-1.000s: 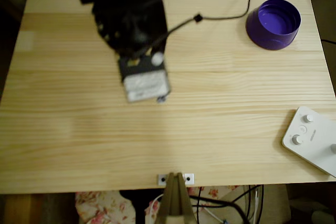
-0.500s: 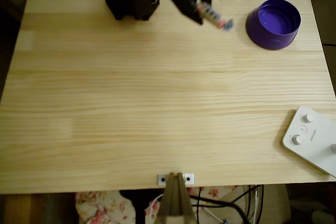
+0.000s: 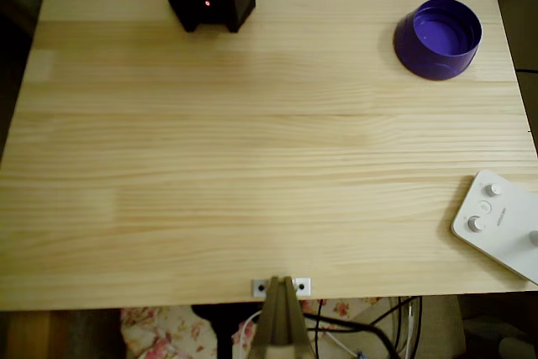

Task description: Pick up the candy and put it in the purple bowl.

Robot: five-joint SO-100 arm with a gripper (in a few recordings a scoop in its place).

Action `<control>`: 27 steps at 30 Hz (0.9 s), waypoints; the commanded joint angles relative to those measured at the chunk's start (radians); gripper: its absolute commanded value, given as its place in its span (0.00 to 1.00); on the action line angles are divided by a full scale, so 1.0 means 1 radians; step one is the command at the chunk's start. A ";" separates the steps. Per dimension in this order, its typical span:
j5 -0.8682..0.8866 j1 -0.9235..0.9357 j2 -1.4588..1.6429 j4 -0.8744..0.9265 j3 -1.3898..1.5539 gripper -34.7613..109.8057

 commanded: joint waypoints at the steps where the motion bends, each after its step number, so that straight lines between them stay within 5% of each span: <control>1: 0.028 -0.092 -0.017 -0.106 -0.006 0.24; 11: -0.040 -0.163 -0.244 -0.356 -0.049 0.24; 27: -0.054 -0.186 -0.637 -0.483 -0.287 0.24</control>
